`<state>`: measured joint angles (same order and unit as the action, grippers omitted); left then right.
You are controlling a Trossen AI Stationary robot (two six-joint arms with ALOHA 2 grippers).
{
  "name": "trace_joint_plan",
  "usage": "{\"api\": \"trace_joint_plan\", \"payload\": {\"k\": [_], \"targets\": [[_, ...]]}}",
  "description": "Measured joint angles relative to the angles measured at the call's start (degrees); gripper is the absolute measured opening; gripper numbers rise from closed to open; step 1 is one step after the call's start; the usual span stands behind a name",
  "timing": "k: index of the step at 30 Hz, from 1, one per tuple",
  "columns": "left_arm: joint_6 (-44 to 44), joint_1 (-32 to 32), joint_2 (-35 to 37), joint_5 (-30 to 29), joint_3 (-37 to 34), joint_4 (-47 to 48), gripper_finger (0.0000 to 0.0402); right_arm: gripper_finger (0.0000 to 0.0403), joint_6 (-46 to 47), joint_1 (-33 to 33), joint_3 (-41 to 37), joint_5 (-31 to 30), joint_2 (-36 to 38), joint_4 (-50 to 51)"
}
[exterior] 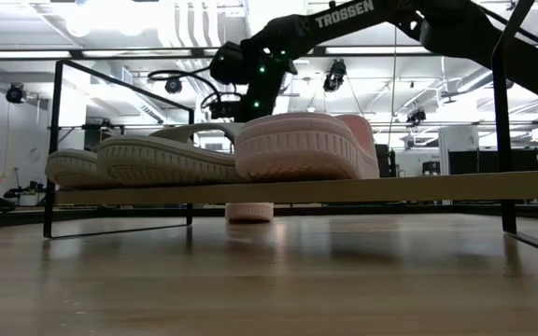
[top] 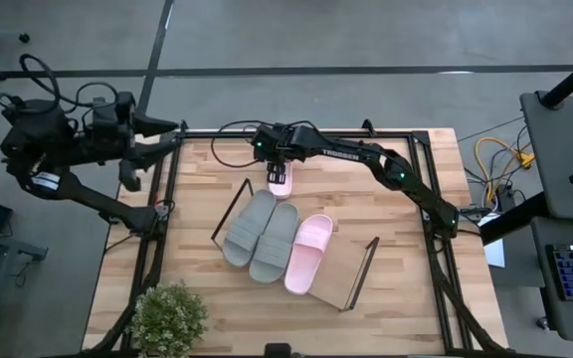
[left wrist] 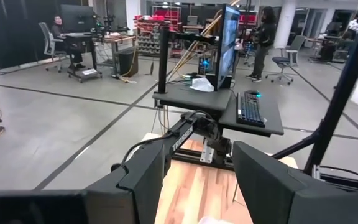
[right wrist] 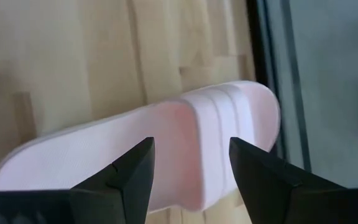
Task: Pick and place slides into the shelf
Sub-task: Put the pink slipper on the shelf
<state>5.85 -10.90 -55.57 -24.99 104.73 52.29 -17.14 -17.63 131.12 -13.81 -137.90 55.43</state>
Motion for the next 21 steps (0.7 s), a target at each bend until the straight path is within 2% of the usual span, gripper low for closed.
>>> {"api": "trace_joint_plan", "payload": {"k": [5, 15, 21], "targets": [[0.5, 0.0, 2.2, 0.8, -0.2, 1.7, 0.0176, 0.0199, -2.0, 0.1, -1.8, -1.4, -0.1, -1.8], [1.4, 0.0, 5.4, 3.6, -0.2, 4.4, 0.0176, 0.0198, 1.1, 0.0, -5.4, -3.5, -0.1, -4.9], [1.5, 0.0, 6.5, 5.4, -0.3, 4.5, 0.0176, 0.0198, 3.6, -0.1, -6.7, -7.3, -0.1, -7.2]]}}
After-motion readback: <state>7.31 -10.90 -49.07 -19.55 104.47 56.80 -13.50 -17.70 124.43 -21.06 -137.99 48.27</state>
